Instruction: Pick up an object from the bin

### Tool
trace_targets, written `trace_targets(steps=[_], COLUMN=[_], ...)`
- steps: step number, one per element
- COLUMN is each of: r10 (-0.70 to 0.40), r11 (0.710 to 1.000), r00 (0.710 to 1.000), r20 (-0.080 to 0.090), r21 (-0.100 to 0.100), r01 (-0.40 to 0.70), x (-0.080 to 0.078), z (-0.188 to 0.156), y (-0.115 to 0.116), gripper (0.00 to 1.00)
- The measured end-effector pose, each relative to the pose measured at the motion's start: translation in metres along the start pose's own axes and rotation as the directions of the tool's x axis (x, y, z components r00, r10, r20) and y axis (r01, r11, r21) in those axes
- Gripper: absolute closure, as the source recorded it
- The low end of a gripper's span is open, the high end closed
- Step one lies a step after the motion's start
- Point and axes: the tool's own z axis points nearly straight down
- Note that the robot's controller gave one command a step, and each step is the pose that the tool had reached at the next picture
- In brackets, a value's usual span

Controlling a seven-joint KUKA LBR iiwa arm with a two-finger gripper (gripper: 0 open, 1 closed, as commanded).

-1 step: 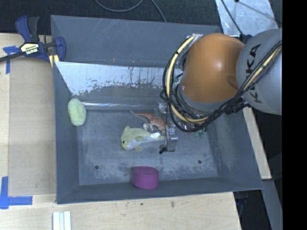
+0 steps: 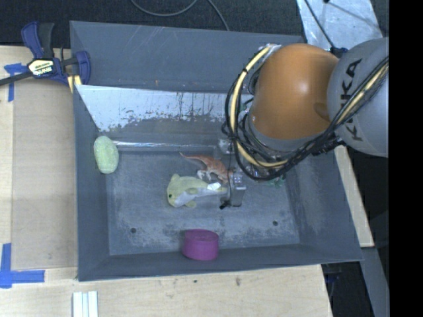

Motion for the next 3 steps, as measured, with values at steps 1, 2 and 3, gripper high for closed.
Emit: trace_targets(steps=[1, 2, 3], r10=[-0.062, -0.09, -0.088], r11=[0.998, 0.996, 0.996], r00=[0.998, 0.996, 0.996], r20=[0.005, -0.005, 0.002], r21=[0.0, 0.0, 0.0], r01=[0.062, 0.09, 0.088], x=[-0.024, -0.035, -0.055], z=[0.073, 0.087, 0.083], y=[0.008, 0.012, 0.019], gripper=[0.0, 0.0, 0.0])
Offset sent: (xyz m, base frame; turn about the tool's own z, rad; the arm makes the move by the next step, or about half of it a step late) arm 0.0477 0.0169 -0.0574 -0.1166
